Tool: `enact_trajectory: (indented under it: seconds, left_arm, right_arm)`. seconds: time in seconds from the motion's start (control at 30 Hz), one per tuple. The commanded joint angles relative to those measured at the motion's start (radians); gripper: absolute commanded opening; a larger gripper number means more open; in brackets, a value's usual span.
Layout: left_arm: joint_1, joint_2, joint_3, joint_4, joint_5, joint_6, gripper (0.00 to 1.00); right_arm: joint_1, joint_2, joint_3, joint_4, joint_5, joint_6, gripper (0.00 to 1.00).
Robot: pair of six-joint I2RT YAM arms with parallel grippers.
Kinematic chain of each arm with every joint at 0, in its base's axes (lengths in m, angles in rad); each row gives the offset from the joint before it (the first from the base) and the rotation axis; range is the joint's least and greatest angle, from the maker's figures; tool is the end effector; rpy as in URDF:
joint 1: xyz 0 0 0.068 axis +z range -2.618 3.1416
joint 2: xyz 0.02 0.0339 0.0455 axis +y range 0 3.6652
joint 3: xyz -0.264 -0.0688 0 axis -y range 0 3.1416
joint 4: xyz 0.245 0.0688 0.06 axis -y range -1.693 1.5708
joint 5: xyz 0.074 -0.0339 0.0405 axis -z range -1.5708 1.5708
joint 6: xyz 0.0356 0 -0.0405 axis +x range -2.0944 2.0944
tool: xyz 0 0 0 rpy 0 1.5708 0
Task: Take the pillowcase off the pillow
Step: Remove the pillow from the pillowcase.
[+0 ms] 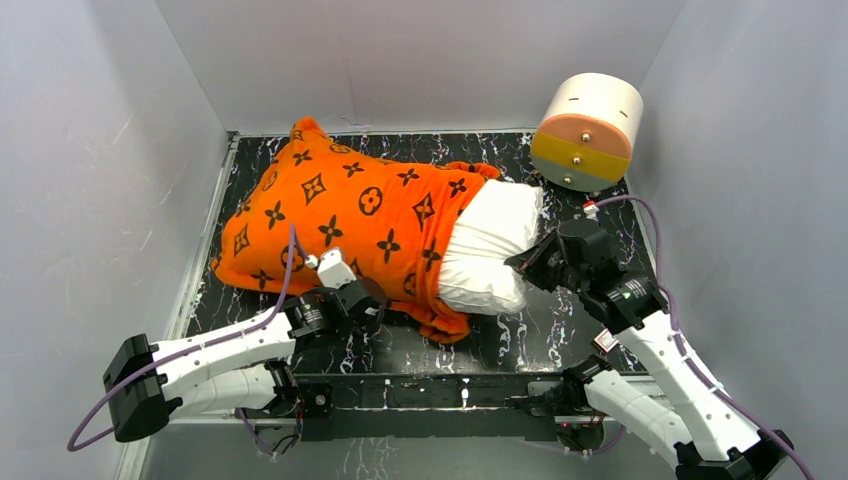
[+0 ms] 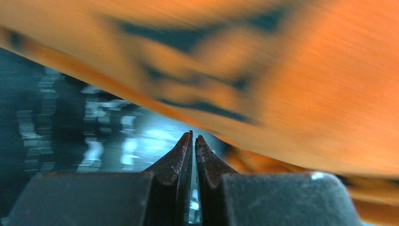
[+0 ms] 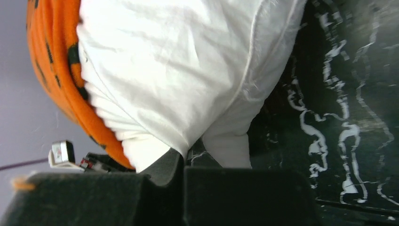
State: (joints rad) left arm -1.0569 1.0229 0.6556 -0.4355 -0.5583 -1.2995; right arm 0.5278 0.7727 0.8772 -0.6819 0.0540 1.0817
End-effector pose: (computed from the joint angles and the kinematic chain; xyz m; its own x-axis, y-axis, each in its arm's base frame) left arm 0.1172 -0.1693 0.2319 -0.6321 -0.5426 -0.5533 -0.1912 0.8011 -0.5672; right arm 0.1393 0.0790 0.3232 -0.6310 0.6525 -0.4197 0.1984 0.6587 0.7258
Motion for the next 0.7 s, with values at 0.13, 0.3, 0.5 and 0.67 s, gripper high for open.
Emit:
enact_trajectory:
  seconds: [0.13,0.3,0.5,0.67]
  left_arm:
    - [0.018,-0.101,-0.081,-0.078,-0.112,0.195,0.0]
    - [0.017,-0.111,-0.068,0.043,0.051,0.315,0.08]
    - [0.018,-0.192,-0.008,0.142,0.171,0.43,0.52]
    - [0.018,-0.186,0.176,0.04,0.171,0.547,0.76]
  right_arm:
    - [-0.039,-0.054,-0.03,-0.035,-0.001,-0.108,0.11]
    - [-0.039,-0.095,-0.098,-0.084,-0.12,-0.097,0.65]
    - [-0.039,-0.195,-0.149,-0.181,0.005,-0.058,0.98]
    - [-0.039,-0.138,-0.036,-0.113,0.13,-0.128,0.98]
